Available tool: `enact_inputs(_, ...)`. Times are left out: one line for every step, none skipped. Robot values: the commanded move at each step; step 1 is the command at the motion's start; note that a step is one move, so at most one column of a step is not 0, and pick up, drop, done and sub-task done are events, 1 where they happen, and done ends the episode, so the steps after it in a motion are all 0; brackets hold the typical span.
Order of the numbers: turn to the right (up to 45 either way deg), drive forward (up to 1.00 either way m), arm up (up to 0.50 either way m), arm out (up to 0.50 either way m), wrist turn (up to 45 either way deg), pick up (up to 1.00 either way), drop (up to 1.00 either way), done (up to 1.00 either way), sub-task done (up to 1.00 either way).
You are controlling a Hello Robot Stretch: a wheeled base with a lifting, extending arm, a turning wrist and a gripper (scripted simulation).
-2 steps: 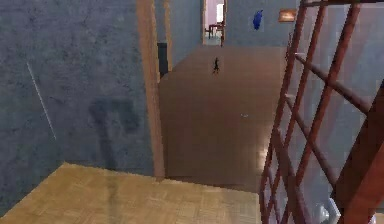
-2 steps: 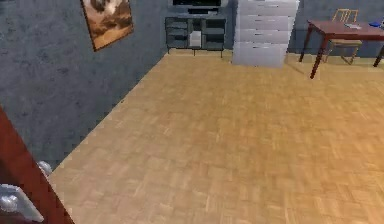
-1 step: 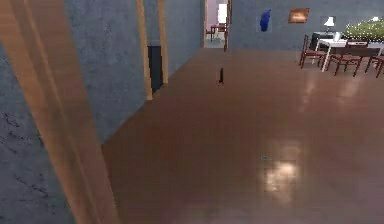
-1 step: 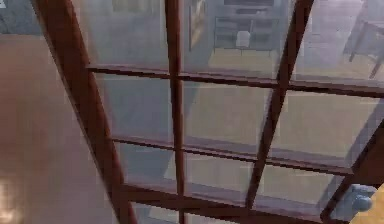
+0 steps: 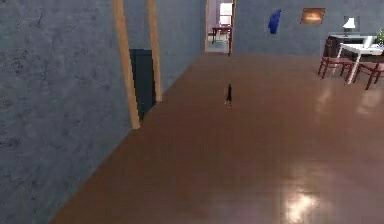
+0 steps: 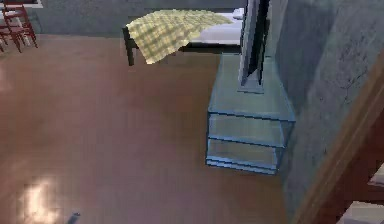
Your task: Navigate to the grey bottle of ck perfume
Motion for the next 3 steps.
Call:
enact_inputs(0.0,1.0,0.0,0.0,0.0,0.0,0.0,0.0,0.0)
enact_inputs(3.0,0.0,0.0,0.0,0.0,0.0,0.0,0.0,0.0)
enact_inputs(3.0,0.0,0.0,0.0,0.0,0.0,0.0,0.0,0.0)
